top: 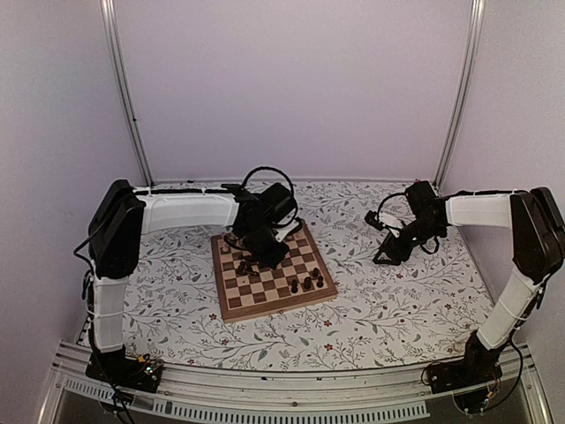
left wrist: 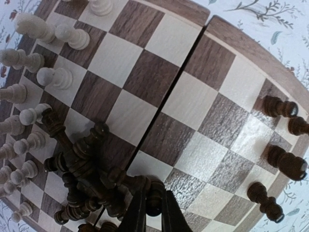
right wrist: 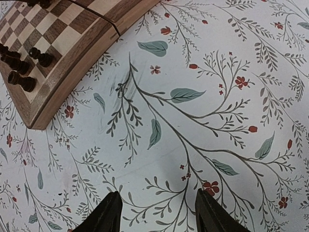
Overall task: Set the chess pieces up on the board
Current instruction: Pick up the chess piece from the chessboard.
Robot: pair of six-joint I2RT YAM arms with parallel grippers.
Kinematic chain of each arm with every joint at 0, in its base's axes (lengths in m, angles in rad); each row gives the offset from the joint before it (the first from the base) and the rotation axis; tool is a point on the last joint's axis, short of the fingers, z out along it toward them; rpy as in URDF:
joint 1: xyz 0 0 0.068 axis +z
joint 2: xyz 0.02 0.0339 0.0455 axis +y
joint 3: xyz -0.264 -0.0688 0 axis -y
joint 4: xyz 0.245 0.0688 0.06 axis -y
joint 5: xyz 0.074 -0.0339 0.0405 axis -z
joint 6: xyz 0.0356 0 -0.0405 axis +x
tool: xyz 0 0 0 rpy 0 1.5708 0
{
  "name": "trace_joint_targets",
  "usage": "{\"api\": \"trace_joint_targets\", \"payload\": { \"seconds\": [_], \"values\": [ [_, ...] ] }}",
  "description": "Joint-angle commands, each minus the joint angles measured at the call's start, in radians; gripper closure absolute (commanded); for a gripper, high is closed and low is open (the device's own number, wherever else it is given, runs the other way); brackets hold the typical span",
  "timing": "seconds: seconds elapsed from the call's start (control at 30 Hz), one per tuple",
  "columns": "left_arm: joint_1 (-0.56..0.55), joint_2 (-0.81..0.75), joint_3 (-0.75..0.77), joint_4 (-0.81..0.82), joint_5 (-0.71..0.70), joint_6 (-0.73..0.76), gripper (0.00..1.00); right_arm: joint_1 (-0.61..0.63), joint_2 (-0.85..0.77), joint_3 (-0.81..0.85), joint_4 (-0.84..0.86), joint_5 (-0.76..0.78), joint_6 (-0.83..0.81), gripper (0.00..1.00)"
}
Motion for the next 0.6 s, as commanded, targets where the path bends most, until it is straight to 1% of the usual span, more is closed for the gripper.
{"api": "trace_joint_targets", "payload": {
  "seconds": [0.0,0.13,0.2,0.27,0.3,0.43,0.57],
  "values": [
    [-0.013,-0.102,-0.008,0.036,0.031,0.052,0.95,0.012,0.014,0.026,-0.005,-0.017,0.001,0.45],
    [-0.013,-0.128,-0.017,0.043,0.069,0.081,0.96,0.021,0.023,0.027,-0.007,-0.006,0.001,0.45],
    [-0.013,-0.134,-0.015,0.044,0.121,0.085,0.95,0.023,0.024,0.03,-0.009,-0.013,0.001,0.45],
    [-0.014,-0.146,-0.018,0.05,0.171,0.096,0.96,0.024,0.018,0.043,-0.011,-0.053,0.015,0.45],
    [-0.017,-0.154,-0.023,0.058,0.189,0.11,0.96,0.025,0.008,0.056,-0.013,-0.096,0.029,0.45],
    [-0.038,-0.226,-0.089,0.132,0.228,0.199,0.97,0.03,-0.012,0.172,-0.068,-0.381,0.121,0.45],
    [-0.06,-0.316,-0.167,0.223,0.307,0.263,0.97,0.042,0.083,0.334,-0.149,-0.576,0.22,0.46]
  ]
}}
